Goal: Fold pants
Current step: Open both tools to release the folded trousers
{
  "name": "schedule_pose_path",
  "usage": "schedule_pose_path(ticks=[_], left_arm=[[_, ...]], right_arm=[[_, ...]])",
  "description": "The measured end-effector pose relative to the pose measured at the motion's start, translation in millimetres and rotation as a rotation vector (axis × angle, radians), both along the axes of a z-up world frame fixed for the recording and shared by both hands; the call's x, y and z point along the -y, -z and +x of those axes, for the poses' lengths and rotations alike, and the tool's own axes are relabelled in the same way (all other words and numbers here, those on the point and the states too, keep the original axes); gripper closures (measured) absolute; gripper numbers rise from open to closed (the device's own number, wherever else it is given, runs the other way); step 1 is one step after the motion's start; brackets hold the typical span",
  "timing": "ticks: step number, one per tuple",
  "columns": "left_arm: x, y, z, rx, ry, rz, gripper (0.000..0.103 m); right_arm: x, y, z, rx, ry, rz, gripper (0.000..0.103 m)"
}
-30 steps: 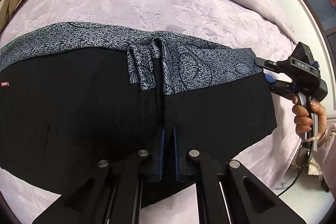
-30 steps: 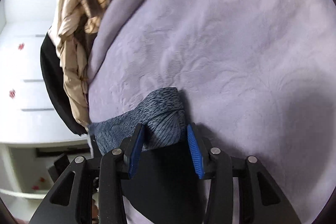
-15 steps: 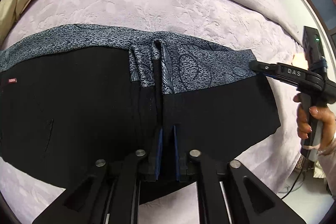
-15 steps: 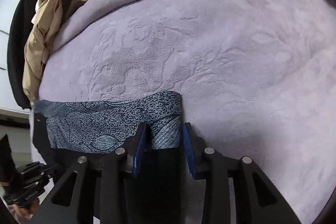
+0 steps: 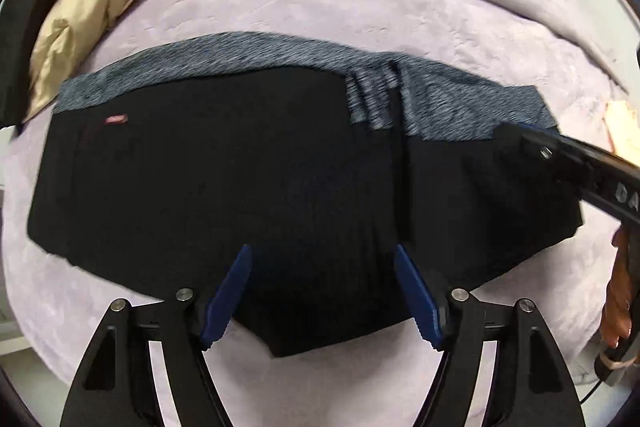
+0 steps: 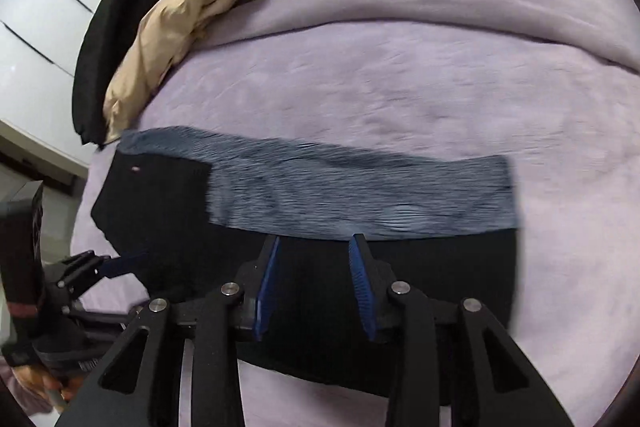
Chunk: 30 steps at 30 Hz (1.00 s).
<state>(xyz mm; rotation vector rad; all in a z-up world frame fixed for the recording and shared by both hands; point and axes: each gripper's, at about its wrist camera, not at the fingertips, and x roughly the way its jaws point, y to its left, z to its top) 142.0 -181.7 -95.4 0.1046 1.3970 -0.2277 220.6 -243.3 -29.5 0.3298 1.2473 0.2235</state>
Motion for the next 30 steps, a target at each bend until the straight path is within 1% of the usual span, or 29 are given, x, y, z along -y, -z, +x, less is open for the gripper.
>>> schedule_pose_path(ticks=[2,4,5,7,9,12,14,17,20,25,28,29,30], left_arm=[[-13,1,-6,-0.009,-0.022,0.006,0.028],[-26,4,-12,-0.027,-0.043,0.016,0.028],[-31,5,-15,-0.036,-0.05,0.03,0.028],[-43,8,-20,-0.047,-0.063,0.059,0.028],[-55,10,-26,-0.06,-0.075,0.066,0.028],[-69,11,-33,-0.076,-0.09,0.062,0.028],[-77,11,-36,-0.079,-0.098,0.063,0.028],[-91,10,-43,-0.082,-0.114,0.061,0.028],[-101,9,-47,-0.083,-0.123,0.055,0.028],[-103,5,-50,-0.073,-0.112,0.039,0.028],[-109,4,-51,-0.072,-0.124,0.014,0.028],[-110,3,-55,-0.07,-0.128,0.003,0.024],[-116,1,-57,-0.069,-0.132,-0.005,0.006]], right_arm=[[-19,8,4,-0.006,0.003,0.021,0.064],[-40,22,13,-0.06,-0.035,0.02,0.064],[-52,26,13,-0.078,-0.06,0.011,0.062],[-68,24,6,-0.056,-0.103,-0.051,0.061],[-72,20,-7,-0.057,-0.128,-0.075,0.059],[-70,17,-20,-0.094,-0.099,-0.054,0.057],[-70,13,-29,-0.102,-0.088,-0.064,0.056],[-67,7,-41,-0.129,-0.074,-0.062,0.049],[-69,0,-52,-0.141,-0.069,-0.078,0.048],[-77,-8,-66,-0.176,-0.056,-0.076,0.048],[-82,-12,-73,-0.191,-0.046,-0.069,0.041],[-84,-14,-75,-0.194,-0.043,-0.067,0.04],[-86,-15,-77,-0.195,-0.041,-0.067,0.039]])
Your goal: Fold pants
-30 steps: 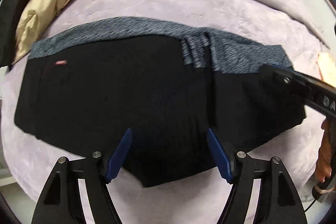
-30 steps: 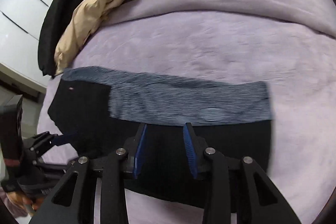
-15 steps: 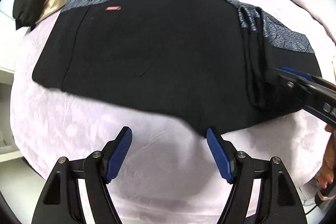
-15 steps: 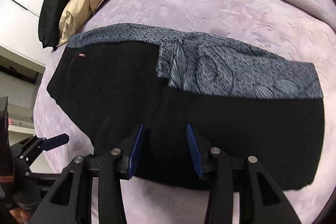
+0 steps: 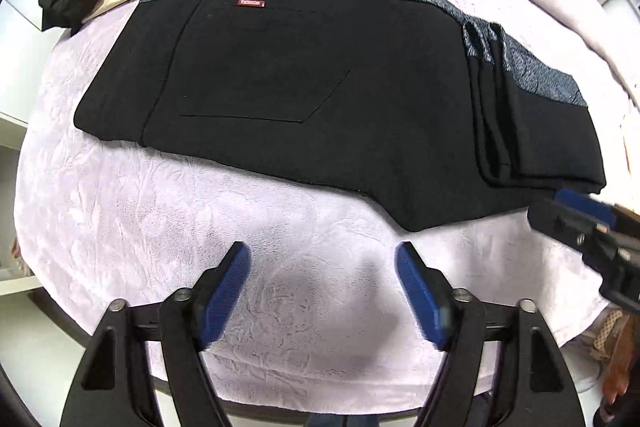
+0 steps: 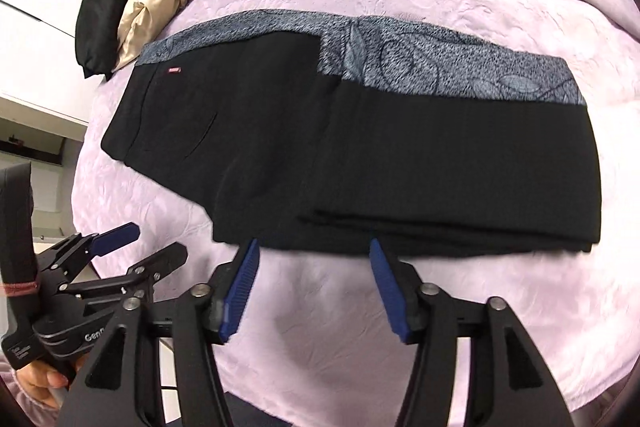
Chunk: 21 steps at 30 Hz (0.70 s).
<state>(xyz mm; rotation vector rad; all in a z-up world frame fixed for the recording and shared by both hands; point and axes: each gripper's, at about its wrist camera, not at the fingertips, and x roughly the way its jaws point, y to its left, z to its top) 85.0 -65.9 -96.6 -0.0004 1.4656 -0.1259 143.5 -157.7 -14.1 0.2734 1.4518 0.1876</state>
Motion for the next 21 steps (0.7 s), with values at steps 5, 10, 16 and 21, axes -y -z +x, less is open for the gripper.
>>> schedule_pose_path(ticks=[5,10,16,21], left_arm=[[-29,-6,-3,-0.005,-0.014,-0.024,0.0],[-49,-1,-5,-0.032,-0.043,-0.031,0.0],[-72,5,-9,-0.053,-0.089,-0.057,0.0],[-96,2,-8,-0.049,-0.14,-0.092,0.0]], right_arm=[[-13,-5,-7,-0.012,-0.008,-0.003,0.027],[-32,-7,-13,-0.004,-0.052,-0.043,0.013],[-48,-10,-14,-0.02,-0.097,-0.072,0.003],[-55,-16,-8,-0.06,-0.117,-0.043,0.003]])
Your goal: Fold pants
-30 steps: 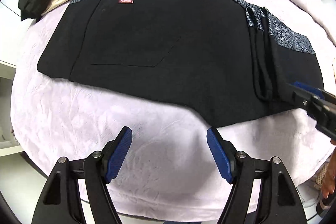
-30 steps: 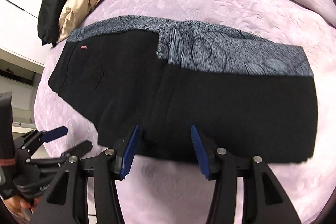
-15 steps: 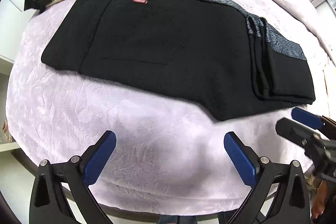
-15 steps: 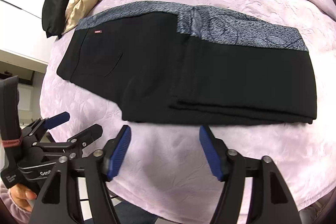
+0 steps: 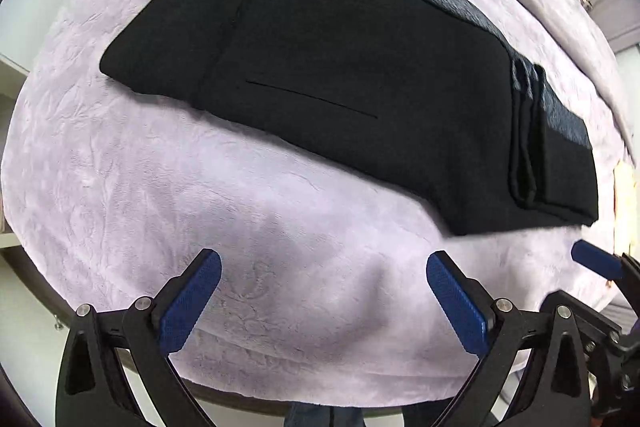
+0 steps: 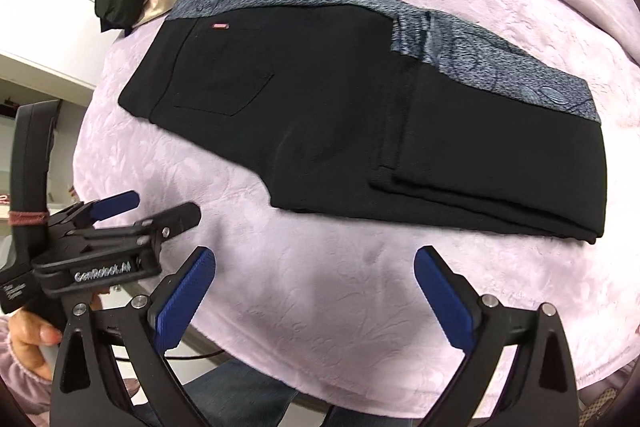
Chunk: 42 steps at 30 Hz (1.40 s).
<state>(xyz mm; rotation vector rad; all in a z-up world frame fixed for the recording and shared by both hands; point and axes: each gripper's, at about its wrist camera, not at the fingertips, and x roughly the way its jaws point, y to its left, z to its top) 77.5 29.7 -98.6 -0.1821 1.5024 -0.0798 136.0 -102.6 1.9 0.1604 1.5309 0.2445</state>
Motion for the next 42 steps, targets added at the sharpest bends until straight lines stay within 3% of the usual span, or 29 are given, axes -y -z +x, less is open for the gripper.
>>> schedule_pose_path(ticks=[7,14,16,21,24,28,33,36,42], left_arm=[[-29,-25,9,0.042,-0.049,-0.072,0.0],[-90,-60,29,0.134,-0.17,-0.252,0.0],[-98,-66,37,0.149,-0.221,-0.265,0.0],[-139,-40,57,0.153,-0.376,-0.281,0.0],[-152,-15,53,0.139,-0.445,-0.266,0.0],[-161,14,43,0.144,-0.497,-0.385,0.0],[-162,33,40,0.165,-0.507,-0.451,0.0],[-160,36,44,0.194,-0.495,-0.501,0.0],[-146,26,65,0.191,-0.43,-0.455,0.0]], right_arm=[[-3,-38,21,0.006,-0.008,0.073,0.003],[9,-116,74,0.049,-0.054,0.131,0.003],[11,-141,93,0.075,-0.063,0.138,0.003],[5,-182,138,0.174,-0.118,0.046,0.003],[-9,-168,150,0.178,-0.144,-0.003,0.003],[-26,-109,141,0.079,-0.167,0.022,0.003],[-38,-47,117,-0.036,-0.177,0.096,0.003],[-44,-32,107,-0.052,-0.206,0.095,0.003],[-39,-36,113,-0.021,-0.192,0.113,0.003]])
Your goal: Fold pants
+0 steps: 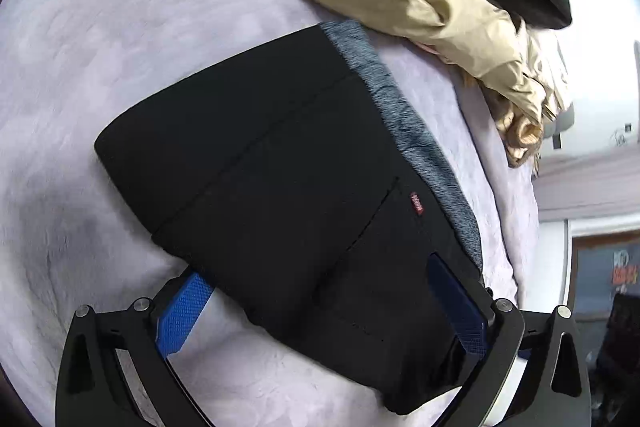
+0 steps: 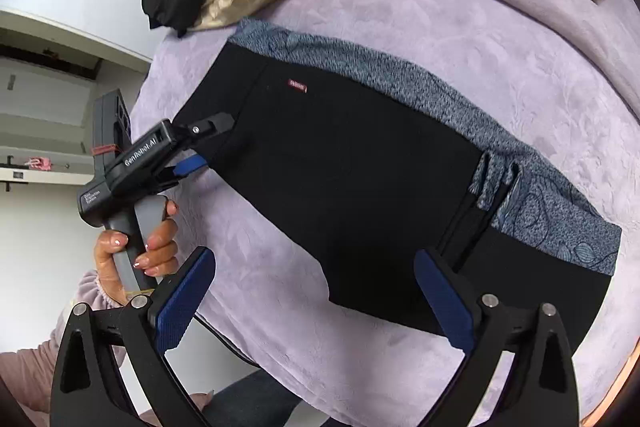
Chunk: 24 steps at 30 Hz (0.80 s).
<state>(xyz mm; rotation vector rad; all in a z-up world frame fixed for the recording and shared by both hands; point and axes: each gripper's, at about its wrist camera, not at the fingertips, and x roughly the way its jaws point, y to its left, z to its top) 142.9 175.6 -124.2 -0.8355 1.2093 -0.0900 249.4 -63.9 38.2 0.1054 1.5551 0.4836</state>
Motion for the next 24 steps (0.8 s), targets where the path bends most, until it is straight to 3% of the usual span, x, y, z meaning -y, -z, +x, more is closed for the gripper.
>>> schedule_pose_path(ticks=[5,7,8,9,11,12,14,16,19,21,24], left_arm=[[-2,27,-1,-0.023,-0.015,-0.03,0.0],[-1,30,2,-0.033,-0.017,-0.015,0.001],[3,27,5,-0.039,-0.022,0.021,0.006],[6,22,6,-0.039,-0.026,0.073,0.021],[13,15,7,-0.052,-0.028,0.178,0.035],[17,8,5,-0.033,-0.034,0.234,0.048],[32,-8,0,0.011,-0.005,0.376,0.06],[66,-27,-4,0.097,0.099,0.613,0.061],[115,-31,-11,0.186,0.253,0.911,0.061],[129,-29,-15,0.206,0.297,0.991,0.061],[132,-29,-18,0.212,0.309,1.014,0.061]], right_arm=[[7,-36,28,0.1,0.018,0.068,0.003],[10,-50,46,0.124,0.04,0.113,0.003],[11,-61,57,0.147,0.055,0.141,0.003],[12,-70,67,0.168,0.067,0.163,0.003],[5,-80,85,0.195,0.069,0.179,0.003],[1,-82,91,0.202,0.064,0.178,0.003],[-15,-81,101,0.184,0.043,0.159,0.003],[-37,-72,111,0.146,0.001,0.124,0.003],[-75,-49,121,0.059,-0.072,0.058,0.003],[-103,-31,126,-0.005,-0.127,0.019,0.003],[-147,-2,127,-0.082,-0.22,-0.009,0.003]])
